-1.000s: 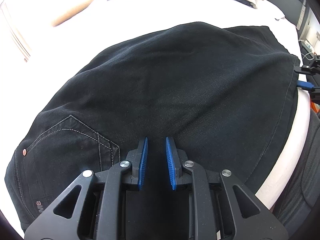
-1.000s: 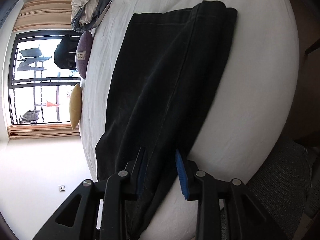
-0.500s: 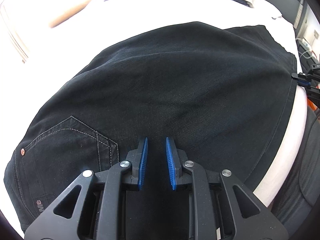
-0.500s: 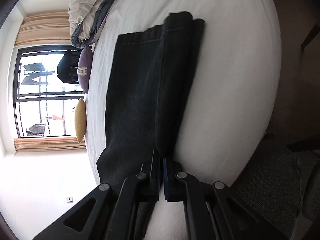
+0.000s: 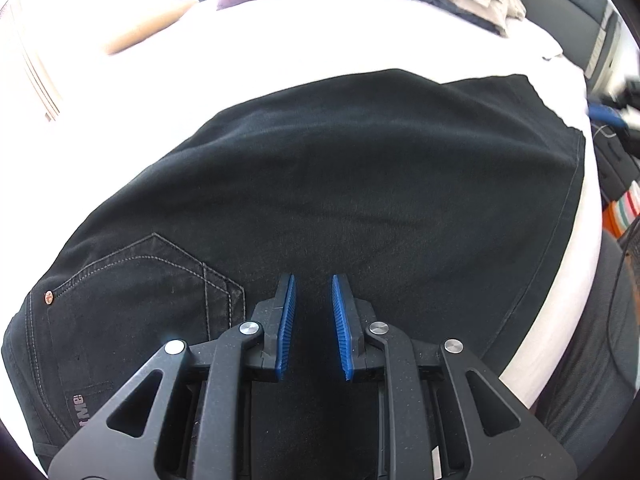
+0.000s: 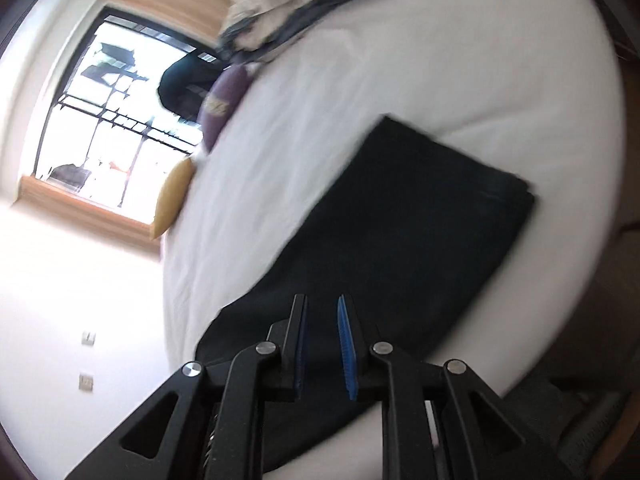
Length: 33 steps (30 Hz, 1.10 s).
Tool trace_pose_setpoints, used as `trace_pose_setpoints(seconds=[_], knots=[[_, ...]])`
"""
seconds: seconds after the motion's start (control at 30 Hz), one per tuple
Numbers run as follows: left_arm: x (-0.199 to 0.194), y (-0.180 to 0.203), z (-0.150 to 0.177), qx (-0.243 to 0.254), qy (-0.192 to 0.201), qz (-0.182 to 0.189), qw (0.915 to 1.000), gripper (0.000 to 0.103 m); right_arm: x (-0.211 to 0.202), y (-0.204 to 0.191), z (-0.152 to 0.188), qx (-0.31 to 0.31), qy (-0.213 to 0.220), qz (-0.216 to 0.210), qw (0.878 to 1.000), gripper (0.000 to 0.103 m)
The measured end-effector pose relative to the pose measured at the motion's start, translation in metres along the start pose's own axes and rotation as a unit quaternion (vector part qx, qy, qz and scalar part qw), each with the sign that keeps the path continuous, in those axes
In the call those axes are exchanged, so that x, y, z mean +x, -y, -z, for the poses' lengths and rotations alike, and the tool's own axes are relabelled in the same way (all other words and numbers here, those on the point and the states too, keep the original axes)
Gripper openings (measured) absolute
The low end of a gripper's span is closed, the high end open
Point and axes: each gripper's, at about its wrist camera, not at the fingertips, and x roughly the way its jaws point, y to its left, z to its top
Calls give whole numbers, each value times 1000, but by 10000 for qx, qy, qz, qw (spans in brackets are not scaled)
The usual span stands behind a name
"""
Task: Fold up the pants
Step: 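Lift the hems with the right tool and fold them toward the waistband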
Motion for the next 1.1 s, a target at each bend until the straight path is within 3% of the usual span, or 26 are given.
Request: trace_pose_setpoints(seconds=[0.1, 0.2, 0.23, 0.27, 0.33, 0.37, 0.4, 0.43, 0.5, 0.6, 0.63, 0.7, 0.73, 0.77, 0.8, 0.83, 0.9, 0.97, 1.0, 1.1], knots=[[6, -5, 2, 3, -91, -94, 9999, 18, 66, -21, -4, -373, -635, -324, 9968, 25], [7, -14, 8, -111, -86, 22, 9999, 18, 115, -1, -11, -147, -980, 211, 9949, 25], [6, -16, 9, -123, -81, 44, 9999, 18, 119, 11, -16, -192, -794, 601, 9948, 20], [5, -17, 9, -148, -68, 72, 9998, 18, 117, 24, -22, -169, -501, 922, 9943, 0], [4, -22, 11, -191, -33, 134, 9997, 18, 100, 48, -33, 217, 122, 1057, 9941, 0], [4, -24, 13, -203, -14, 153, 9997, 18, 91, 50, -35, 279, 379, 1362, 9896, 0], [5, -25, 14, -211, 8, 162, 9996, 18, 84, 44, -36, 204, 533, 1647, 9847, 0], [3, -32, 19, -221, 32, 170, 9996, 18, 82, 34, -34, 44, 556, 1773, 9826, 7], [4, -33, 17, -259, 61, 172, 9995, 18, 88, 5, -22, -354, 319, 1306, 9903, 12], [3, -35, 21, -295, 88, 183, 9994, 18, 126, -41, 13, -936, -681, 328, 9927, 18], [3, -35, 22, -281, 98, 176, 9994, 18, 142, -49, 22, -1016, -936, 167, 9903, 20], [2, -32, 25, -255, 107, 173, 9995, 19, 169, -46, 23, -1012, -1062, 323, 9887, 20], [1, -33, 25, -255, 96, 188, 9995, 19, 177, -35, 14, -767, -964, 325, 9918, 5], [1, -33, 25, -272, 78, 217, 9994, 19, 179, -19, 3, -407, -812, 251, 9956, 0], [1, -35, 24, -312, 67, 268, 9991, 19, 177, -7, -11, -126, -603, 151, 9980, 0], [0, -38, 23, -368, 58, 336, 9987, 19, 170, 1, -25, -53, -271, 374, 9989, 0], [3, -44, 23, -491, 42, 459, 9977, 19, 147, 14, -48, -115, 474, 1264, 9908, 0], [1, -46, 23, -519, 10, 466, 9976, 19, 121, 37, -65, 373, 683, 1567, 9846, 0], [-1, -45, 21, -491, -24, 409, 9980, 19, 107, 41, -68, 469, 695, 1466, 9856, 0], [-20, -41, 6, -468, 163, 393, 9980, 19, 72, 23, -52, -200, 759, 1021, 9917, 22]])
